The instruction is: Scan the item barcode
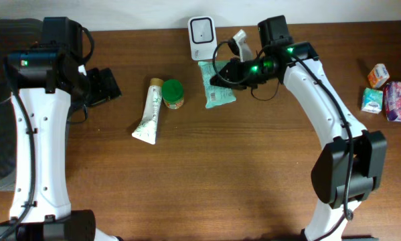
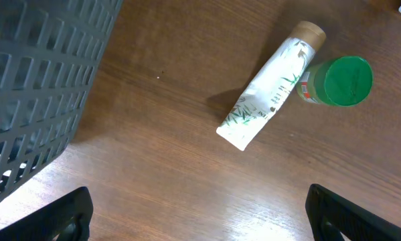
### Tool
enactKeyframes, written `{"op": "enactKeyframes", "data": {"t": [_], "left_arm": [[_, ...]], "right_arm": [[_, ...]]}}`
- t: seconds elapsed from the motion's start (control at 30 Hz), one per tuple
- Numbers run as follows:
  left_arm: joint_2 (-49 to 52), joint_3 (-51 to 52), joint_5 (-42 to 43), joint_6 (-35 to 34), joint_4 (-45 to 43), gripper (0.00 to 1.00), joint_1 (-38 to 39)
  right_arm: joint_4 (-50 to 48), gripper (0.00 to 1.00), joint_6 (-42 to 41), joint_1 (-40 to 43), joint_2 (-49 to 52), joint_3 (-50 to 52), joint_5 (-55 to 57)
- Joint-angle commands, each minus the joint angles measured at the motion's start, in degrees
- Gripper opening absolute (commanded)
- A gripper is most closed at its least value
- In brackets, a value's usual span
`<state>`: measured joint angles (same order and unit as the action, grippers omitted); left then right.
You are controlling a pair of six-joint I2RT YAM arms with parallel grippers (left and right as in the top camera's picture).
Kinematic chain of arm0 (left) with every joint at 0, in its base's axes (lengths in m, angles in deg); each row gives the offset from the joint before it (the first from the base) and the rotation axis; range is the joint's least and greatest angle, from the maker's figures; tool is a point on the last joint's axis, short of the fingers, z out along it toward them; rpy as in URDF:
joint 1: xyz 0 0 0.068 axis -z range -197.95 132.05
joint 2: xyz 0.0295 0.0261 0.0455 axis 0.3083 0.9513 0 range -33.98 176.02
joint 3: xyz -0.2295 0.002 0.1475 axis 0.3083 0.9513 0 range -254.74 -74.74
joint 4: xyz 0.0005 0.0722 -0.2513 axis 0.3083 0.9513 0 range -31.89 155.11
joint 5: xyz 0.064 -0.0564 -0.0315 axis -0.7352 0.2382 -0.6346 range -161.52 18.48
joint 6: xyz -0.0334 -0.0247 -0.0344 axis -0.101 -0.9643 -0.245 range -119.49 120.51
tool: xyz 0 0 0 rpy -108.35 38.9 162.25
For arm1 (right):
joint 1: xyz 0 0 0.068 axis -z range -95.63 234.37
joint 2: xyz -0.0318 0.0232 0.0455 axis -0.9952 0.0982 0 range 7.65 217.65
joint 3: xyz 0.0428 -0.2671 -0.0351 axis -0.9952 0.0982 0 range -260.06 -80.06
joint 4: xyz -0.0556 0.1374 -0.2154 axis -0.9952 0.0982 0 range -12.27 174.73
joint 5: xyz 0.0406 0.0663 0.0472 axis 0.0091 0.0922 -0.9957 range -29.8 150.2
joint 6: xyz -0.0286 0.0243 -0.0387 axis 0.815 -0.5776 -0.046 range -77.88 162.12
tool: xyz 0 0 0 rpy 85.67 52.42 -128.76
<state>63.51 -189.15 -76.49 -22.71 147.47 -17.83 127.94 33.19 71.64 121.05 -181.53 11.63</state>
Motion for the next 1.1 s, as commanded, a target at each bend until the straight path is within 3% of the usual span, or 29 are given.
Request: {"op": "enactKeyframes", "data": {"t": [0.0,0.23,0.57,0.83,1.07], "left_arm": [[-1.03,-0.02,-0.46,-0.31,0.07,0.99,-0.42],[-1.03,-0.02,-0.46,-0.31,0.07,0.99,-0.42],[-1.03,-0.02,-0.46,-0.31,0.07,0.99,-0.42],[-1.03,-0.02,-0.46,-0.31,0.07,0.99,-0.39],[-1.03,-0.02,-0.46,-0.33,0.07,0.99,-0.42]], "right_arm": [[-2.97,0.04,7.02,-1.79,-2.34,-0.70,1.16],[-18.62,0.04,-4.74,-1.79,-2.34,-0.72,-5.22],[-14.01,0.04,-4.87,-1.84,-2.34,-0.70,-4.76],[-10.49,0.04,1.64,-1.88,-2.34,-0.70,-4.76],[1.92,0.04,-0.55,-1.88,-2.34,-0.70,-4.79]]}}
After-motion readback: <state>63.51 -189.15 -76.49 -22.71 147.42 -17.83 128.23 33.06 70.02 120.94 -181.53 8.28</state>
